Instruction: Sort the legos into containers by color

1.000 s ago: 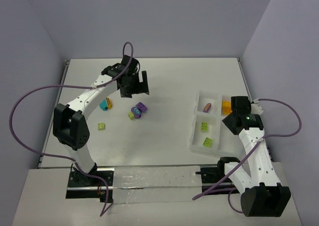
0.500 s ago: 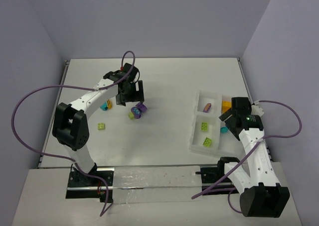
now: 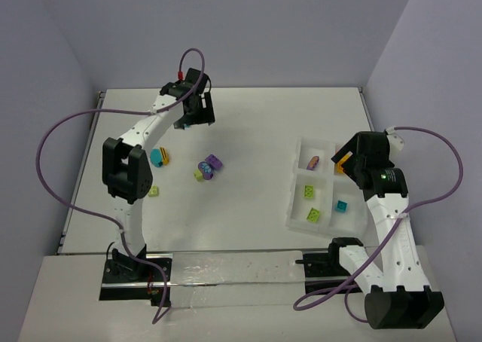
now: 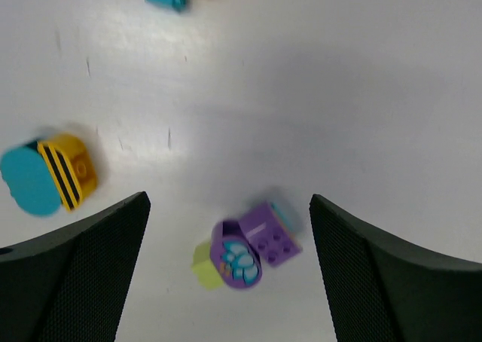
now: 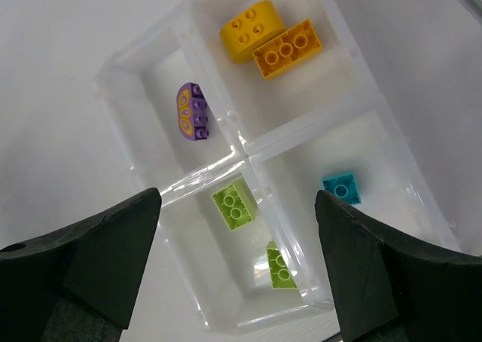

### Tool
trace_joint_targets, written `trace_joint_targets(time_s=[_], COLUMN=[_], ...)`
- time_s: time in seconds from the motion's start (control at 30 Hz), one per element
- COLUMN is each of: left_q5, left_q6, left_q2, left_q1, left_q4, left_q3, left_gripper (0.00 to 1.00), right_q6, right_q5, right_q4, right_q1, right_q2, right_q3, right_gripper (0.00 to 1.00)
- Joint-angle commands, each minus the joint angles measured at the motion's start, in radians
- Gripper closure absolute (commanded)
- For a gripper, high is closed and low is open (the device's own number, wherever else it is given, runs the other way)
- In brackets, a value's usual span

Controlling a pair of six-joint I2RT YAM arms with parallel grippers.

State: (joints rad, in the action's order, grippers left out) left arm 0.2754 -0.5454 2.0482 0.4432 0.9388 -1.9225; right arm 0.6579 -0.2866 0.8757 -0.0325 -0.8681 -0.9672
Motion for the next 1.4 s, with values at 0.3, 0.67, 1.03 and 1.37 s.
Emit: trace_joint_targets(time_s=[0.3, 0.67, 1.03, 1.37], left_q5=[0.087, 0.116, 0.018, -0.01], left_q6=[-0.128, -0.228, -0.136, -0.137], left_q2=[-0.239, -0.441, -0.419, -0.412], left_q1=[-0.167, -0.19, -0.268, -0.27], left_q4=[-0.065, -0.081, -0.225, -0.287], left_q3=[0.424, 0.818, 0.938, 1.005], left_gripper=[0.12, 0.01, 0.13, 0.46], right_q6=[-0.08, -0.08, -0.062, -0.047], right_q5=[0.083, 0.129, 0.137, 0.139], right_q4=[-0.073, -0.087, -0.081, -0.084], right_q1=[0.017, 0.027, 0.028, 0.067], right_q2=[-0.062, -0.084, -0.088, -0.1], right_q3=[-0.067, -0.048, -0.04, -0.05], right_gripper=[0.1, 0.1, 0.1, 0.1])
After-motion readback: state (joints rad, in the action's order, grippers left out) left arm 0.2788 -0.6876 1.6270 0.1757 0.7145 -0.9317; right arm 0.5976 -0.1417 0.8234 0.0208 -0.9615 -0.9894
